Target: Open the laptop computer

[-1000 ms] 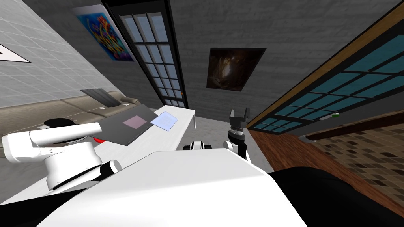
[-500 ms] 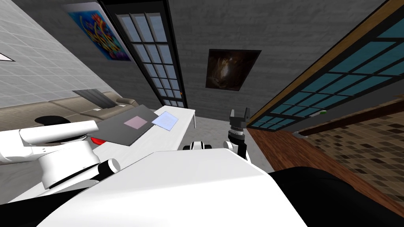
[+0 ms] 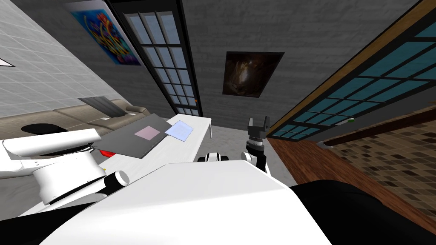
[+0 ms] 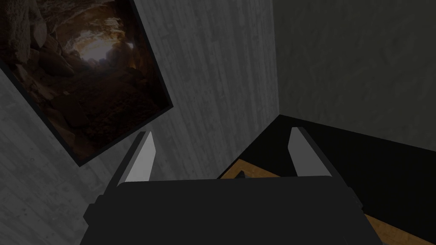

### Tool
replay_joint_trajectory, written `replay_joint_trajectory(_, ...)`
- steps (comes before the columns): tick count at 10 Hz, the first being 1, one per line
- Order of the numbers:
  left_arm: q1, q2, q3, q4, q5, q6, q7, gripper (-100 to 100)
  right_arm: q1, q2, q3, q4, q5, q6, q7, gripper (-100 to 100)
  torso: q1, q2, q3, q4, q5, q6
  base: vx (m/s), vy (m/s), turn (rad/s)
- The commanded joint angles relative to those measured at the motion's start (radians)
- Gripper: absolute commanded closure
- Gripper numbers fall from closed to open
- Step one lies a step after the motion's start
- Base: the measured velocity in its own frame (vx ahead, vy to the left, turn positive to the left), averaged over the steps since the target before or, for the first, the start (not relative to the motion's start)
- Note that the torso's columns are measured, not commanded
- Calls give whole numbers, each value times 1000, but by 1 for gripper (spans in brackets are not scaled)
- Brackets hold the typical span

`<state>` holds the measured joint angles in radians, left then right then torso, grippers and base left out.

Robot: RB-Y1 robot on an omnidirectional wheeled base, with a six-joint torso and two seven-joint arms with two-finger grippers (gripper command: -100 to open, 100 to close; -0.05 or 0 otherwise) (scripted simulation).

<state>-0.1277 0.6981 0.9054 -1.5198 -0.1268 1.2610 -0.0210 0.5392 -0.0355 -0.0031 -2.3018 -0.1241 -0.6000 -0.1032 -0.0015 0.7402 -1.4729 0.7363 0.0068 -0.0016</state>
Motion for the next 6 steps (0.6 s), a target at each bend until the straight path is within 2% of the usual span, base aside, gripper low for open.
replay_joint_trajectory(1, -11, -2, 3, 17, 20, 67, -13, 100, 0, 0, 0, 0, 0, 0, 0, 0, 4, -1, 0, 0, 2, 0, 9, 7, 29)
replay_joint_trajectory(6, -11, -2, 3, 17, 20, 72, -13, 100, 0, 0, 0, 0, 0, 0, 0, 0, 10, -6, -3, -3, 6, 1, 1, 1, 3)
